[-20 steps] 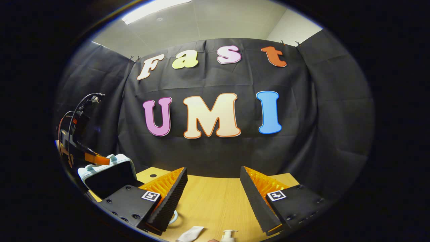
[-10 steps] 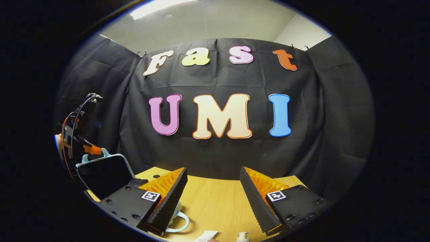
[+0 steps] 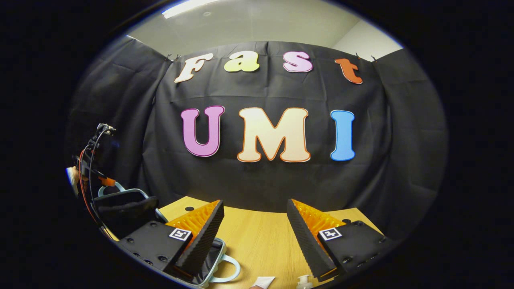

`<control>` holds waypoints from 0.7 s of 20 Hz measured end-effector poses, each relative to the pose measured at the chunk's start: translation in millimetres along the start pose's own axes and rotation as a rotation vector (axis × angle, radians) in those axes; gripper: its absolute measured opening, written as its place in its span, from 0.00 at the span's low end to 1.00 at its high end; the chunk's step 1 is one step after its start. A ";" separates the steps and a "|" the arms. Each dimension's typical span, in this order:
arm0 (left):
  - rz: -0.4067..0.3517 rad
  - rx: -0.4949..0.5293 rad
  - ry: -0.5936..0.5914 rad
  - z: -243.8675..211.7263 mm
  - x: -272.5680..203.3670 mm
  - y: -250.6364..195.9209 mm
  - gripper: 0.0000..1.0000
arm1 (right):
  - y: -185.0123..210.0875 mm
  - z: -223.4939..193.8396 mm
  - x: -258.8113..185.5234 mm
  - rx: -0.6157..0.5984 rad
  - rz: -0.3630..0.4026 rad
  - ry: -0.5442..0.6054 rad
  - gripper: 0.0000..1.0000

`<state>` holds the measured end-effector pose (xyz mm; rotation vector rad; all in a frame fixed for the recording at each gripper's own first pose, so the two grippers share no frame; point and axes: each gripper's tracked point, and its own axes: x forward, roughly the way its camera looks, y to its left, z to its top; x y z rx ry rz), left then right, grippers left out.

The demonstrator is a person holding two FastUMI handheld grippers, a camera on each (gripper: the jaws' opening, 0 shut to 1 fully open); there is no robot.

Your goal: First open the suitcase, pack the skin care products into it, and then close the suitcase.

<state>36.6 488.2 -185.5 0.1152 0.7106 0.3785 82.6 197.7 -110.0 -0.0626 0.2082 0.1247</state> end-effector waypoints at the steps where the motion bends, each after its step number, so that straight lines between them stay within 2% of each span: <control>1: 0.007 -0.006 0.022 -7.8 9.5 5.3 0.00 | 2.0 -2.1 1.4 -0.008 -0.006 0.004 0.99; 5: 0.012 -0.069 0.099 -44.5 49.3 21.7 0.00 | 5.5 -1.6 6.0 -0.020 -0.032 0.006 1.00; 10: 0.008 -0.145 0.209 -111.1 94.1 31.1 0.00 | 8.9 -13.3 11.6 -0.048 -0.058 0.046 1.00; 14: 0.007 -0.220 0.270 -153.4 116.6 36.5 0.00 | 14.6 -18.1 11.0 -0.081 -0.062 0.063 0.99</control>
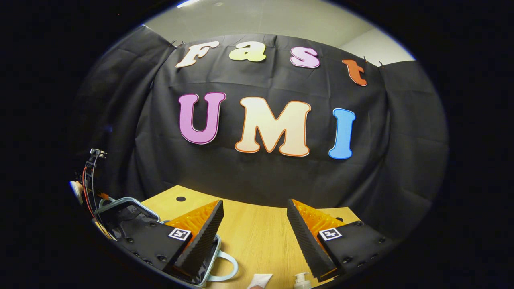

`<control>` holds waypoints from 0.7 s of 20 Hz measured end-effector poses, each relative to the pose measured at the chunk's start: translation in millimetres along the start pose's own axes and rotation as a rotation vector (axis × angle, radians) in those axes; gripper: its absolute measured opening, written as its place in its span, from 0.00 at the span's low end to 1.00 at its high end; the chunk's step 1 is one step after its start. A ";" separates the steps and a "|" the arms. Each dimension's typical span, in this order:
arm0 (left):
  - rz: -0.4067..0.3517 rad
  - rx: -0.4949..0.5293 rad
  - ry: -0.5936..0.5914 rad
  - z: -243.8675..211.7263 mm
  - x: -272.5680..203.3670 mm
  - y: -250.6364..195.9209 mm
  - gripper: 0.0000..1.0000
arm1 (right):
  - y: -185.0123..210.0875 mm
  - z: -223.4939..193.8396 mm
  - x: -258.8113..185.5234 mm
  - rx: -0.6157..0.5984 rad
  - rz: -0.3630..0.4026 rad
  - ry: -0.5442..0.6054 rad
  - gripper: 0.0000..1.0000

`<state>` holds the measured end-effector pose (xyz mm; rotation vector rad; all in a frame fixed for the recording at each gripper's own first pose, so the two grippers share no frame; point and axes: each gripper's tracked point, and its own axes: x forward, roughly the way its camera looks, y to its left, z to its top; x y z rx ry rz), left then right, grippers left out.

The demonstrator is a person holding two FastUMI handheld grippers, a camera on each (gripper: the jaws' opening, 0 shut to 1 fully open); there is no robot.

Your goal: First open the suitcase, pack the skin care products into it, and then close the suitcase.

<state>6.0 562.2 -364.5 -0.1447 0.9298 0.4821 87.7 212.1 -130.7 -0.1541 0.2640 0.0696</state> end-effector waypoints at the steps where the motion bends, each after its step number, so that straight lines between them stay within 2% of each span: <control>1: 0.001 -0.014 0.014 -7.9 7.4 2.4 0.00 | 0.4 -0.7 -0.4 -0.005 -0.001 0.003 0.99; 4: 0.015 -0.020 -0.028 -9.0 13.3 6.8 0.00 | 0.9 -0.2 0.7 -0.006 -0.001 0.002 1.00; 6: 0.061 -0.038 -0.056 -8.6 16.2 16.4 0.00 | 0.6 3.3 2.0 -0.002 0.005 -0.005 1.00; 7: 0.091 -0.053 -0.075 -8.1 17.2 23.6 0.11 | 0.5 5.1 2.8 0.000 0.010 -0.010 1.00; 8: 0.111 -0.069 -0.107 -0.7 9.9 26.9 0.30 | -0.2 6.0 2.7 -0.001 0.016 -0.017 1.00; 10: 0.163 -0.089 -0.177 13.2 -1.6 32.0 1.00 | -4.8 8.4 1.0 -0.006 0.024 -0.032 1.00; 11: 0.179 -0.093 -0.217 23.0 -11.8 30.6 0.93 | -8.2 10.3 -0.6 -0.006 0.028 -0.041 1.00; 14: 0.186 -0.069 -0.359 64.2 -61.8 5.7 0.94 | -24.4 14.4 -5.6 0.007 0.032 -0.069 1.00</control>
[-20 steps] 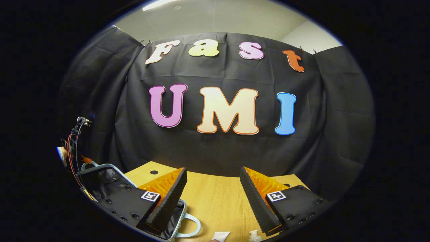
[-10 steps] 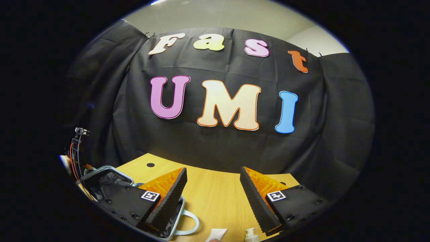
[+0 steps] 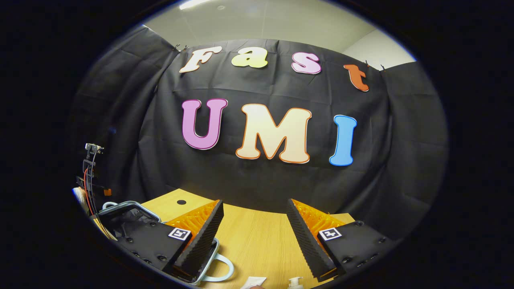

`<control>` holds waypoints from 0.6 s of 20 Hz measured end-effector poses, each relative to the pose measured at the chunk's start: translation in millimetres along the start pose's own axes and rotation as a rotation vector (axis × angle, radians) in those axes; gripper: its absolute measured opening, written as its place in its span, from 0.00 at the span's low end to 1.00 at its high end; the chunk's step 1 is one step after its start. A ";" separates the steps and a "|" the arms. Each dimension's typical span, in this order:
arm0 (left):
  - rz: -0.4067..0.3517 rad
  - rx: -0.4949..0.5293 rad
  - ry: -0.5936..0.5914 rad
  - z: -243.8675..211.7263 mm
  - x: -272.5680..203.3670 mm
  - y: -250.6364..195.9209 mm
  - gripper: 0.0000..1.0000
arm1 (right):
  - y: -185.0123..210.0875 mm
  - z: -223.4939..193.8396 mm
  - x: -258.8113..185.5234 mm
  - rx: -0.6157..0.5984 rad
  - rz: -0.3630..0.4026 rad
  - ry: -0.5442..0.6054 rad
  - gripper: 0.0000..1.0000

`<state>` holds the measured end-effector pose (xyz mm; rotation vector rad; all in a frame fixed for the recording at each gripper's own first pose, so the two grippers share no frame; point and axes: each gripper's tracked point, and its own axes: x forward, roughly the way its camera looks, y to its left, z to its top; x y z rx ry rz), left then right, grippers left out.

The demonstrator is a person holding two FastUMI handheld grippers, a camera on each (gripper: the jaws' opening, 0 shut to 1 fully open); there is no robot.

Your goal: First open the suitcase, pack the skin care products into it, and then close the suitcase.

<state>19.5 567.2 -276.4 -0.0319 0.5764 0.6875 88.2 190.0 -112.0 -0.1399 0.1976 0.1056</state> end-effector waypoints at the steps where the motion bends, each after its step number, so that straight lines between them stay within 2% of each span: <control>1: -0.011 0.015 -0.058 17.5 -15.1 -11.1 0.94 | -6.8 2.2 -2.4 0.005 0.001 -0.009 1.00; 3: -0.042 0.039 -0.170 58.8 -52.4 -37.8 0.94 | -22.7 5.5 -6.5 0.020 0.004 -0.029 1.00; 7: -0.161 0.071 -0.350 128.0 -139.8 -102.0 0.94 | -62.2 9.2 -14.3 0.069 0.002 -0.055 1.00; 10: -0.241 0.091 -0.416 136.3 -197.8 -137.5 0.92 | -91.5 10.7 -18.3 0.102 -0.003 -0.070 0.96; 11: -0.268 0.092 -0.431 137.0 -213.8 -152.8 0.94 | -101.8 11.5 -19.7 0.107 -0.004 -0.073 1.00; 12: -0.297 0.091 -0.440 135.8 -225.8 -174.9 0.92 | -110.7 12.0 -22.1 0.111 -0.007 -0.076 0.99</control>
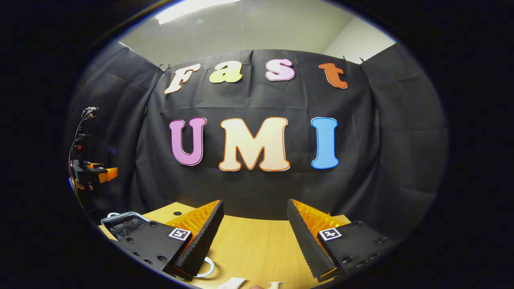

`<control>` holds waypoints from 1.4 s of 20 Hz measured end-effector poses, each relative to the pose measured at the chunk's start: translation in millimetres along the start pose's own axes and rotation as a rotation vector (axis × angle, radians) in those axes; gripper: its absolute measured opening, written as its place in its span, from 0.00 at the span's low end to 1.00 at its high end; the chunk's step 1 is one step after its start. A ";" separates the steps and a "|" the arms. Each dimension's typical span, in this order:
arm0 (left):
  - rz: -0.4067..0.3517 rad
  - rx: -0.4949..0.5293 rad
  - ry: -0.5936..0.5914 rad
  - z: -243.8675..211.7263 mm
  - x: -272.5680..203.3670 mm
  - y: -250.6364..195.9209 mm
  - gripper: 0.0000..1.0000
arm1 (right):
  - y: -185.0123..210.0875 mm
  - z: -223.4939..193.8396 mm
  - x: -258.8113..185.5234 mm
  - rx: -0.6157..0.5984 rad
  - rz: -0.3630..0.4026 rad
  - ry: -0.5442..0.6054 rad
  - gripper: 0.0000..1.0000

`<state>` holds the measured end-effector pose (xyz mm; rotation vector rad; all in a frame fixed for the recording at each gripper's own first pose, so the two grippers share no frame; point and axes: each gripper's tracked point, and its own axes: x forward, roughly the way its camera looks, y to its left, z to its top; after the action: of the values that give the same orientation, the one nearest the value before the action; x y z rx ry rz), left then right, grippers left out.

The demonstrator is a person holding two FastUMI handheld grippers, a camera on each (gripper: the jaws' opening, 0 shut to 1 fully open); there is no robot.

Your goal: First open the suitcase, pack the skin care products into it, and then close the suitcase.

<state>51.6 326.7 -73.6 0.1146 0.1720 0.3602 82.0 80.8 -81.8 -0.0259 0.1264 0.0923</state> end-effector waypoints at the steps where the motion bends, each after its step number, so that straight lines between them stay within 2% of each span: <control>1: -0.028 -0.007 -0.011 4.7 -7.4 -22.0 0.94 | -8.9 2.1 -2.2 0.007 -0.002 -0.005 1.00; 9: -0.211 -0.039 -0.029 16.6 -68.9 -151.9 0.92 | -42.4 9.9 -24.2 0.026 0.026 -0.043 1.00; 17: -0.364 -0.078 0.040 -5.8 -112.9 -230.1 0.94 | -49.7 0.9 -38.3 0.029 0.058 -0.025 1.00; 23: -0.561 -0.109 0.296 -88.9 -140.8 -300.5 0.94 | -63.8 -23.4 -49.4 0.004 0.048 0.050 1.00; 28: -0.648 -0.079 0.482 -164.7 -164.3 -341.7 0.95 | -84.5 -32.3 -65.1 -0.029 0.014 0.074 1.00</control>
<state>-14.4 -36.7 -259.2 -0.1103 0.6519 -0.2605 21.5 -10.2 -103.8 -0.0574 0.1994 0.1069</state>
